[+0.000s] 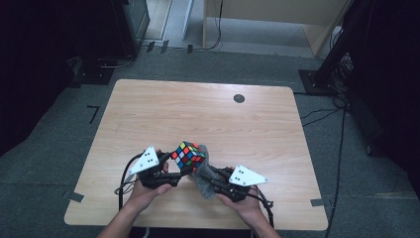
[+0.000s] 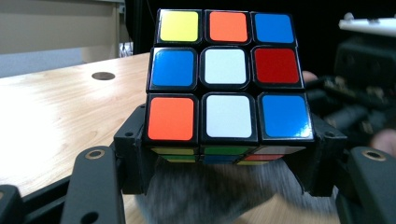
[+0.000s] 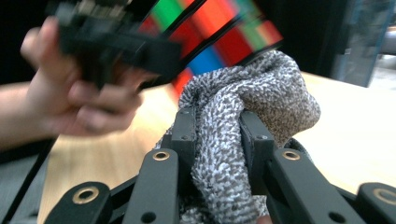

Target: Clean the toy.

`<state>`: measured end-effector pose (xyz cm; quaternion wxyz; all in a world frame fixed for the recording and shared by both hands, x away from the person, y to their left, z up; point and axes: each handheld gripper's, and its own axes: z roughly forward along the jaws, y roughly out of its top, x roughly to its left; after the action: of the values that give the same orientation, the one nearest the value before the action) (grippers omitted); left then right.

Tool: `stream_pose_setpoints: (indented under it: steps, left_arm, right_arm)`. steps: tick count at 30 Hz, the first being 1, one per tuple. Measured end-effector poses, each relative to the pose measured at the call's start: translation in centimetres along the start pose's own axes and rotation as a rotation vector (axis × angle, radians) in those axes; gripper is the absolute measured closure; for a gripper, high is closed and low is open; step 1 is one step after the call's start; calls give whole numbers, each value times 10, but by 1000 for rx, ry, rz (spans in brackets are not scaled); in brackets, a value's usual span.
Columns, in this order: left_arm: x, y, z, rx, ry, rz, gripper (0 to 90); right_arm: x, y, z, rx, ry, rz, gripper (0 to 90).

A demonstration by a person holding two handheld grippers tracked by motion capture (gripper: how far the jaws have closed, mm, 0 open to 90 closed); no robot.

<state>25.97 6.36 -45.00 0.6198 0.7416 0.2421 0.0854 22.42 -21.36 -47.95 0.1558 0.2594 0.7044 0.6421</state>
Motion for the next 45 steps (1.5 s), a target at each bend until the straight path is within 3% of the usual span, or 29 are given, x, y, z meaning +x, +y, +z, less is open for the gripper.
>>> stream_pose_setpoints:
  steps: [2, 8, 10, 16, 21, 24, 27, 29, 30, 34, 36, 38, 42, 45]
  left_arm:
    - [-1, 0, 1, 3, -1, 0, 340]
    - [1, 0, 0, 0, 3, -2, 340]
    - [2, 0, -1, -4, 4, -5, 340]
    - [0, -1, 2, 7, 1, -2, 340]
    - [1, -1, 0, 3, 4, -6, 340]
    - [1, 0, -1, -5, 5, -10, 340]
    - [1, -1, 0, 1, 1, -6, 340]
    - [1, -1, 1, 3, 3, -9, 340]
    - [1, -1, 2, 5, 4, -11, 340]
    - [3, -2, 0, 1, 8, -19, 339]
    - [3, -1, -1, -4, 9, -17, 340]
    - [3, -1, -1, -4, 10, -18, 340]
    - [2, -2, 0, 2, 9, -13, 340]
    - [1, -2, 1, 4, 7, -13, 340]
  right_arm:
    - [-4, 1, -3, -16, -13, 20, 723]
    - [10, -8, 10, 56, 42, -25, 719]
    - [11, -6, 11, 63, 39, -41, 719]
    - [-4, 1, -2, -11, -21, 19, 721]
    - [10, -7, 10, 63, 36, -37, 716]
    - [12, -6, 11, 71, 33, -60, 716]
    - [1, 0, 2, 15, 2, -5, 718]
    - [-5, 0, -1, -26, 2, 55, 720]
    - [-4, -1, 1, -23, 7, 61, 720]
    - [11, -8, 13, 49, 41, -8, 716]
    - [13, -7, 14, 60, 44, -23, 716]
    - [10, -4, 10, 45, 31, -24, 718]
    - [-3, 3, -1, -22, -12, 33, 720]
    - [1, 0, 2, -3, 1, 16, 719]
